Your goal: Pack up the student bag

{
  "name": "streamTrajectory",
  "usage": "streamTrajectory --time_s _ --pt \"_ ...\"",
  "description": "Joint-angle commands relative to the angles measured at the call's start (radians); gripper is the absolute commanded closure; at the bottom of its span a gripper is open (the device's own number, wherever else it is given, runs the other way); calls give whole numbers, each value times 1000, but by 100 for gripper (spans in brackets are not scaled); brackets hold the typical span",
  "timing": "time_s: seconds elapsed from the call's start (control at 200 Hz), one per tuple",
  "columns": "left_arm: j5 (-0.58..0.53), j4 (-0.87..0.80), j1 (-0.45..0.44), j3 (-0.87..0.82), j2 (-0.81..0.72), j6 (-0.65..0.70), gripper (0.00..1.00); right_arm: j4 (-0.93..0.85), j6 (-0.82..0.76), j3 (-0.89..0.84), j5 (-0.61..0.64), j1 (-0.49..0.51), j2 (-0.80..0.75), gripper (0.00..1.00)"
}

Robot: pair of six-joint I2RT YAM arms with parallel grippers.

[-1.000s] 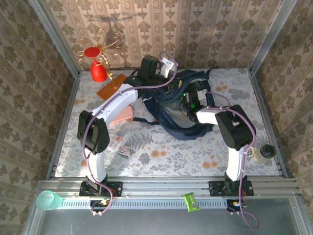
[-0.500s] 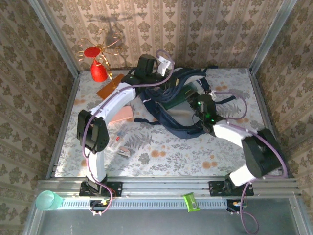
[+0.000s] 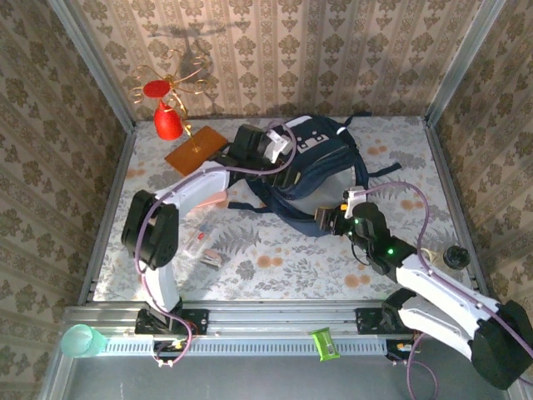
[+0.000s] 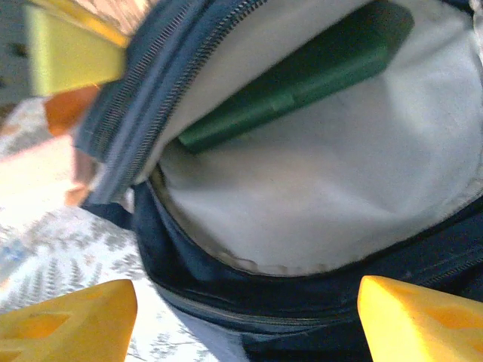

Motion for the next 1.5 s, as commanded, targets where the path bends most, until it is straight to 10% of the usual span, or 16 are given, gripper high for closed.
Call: streamTrajectory --time_s 0.0,0.39,0.87,1.495 --pt "-137 92 41 -79 -154 8 49 -48 -54 98 -94 -61 112 22" --pt "-725 -71 256 -457 -465 -82 28 172 40 322 -419 -210 504 29" --pt "-606 173 608 -752 -554 -369 15 181 162 353 -376 -210 481 81" --pt "-463 67 618 -725 -512 -311 2 133 154 343 -460 -210 406 100"
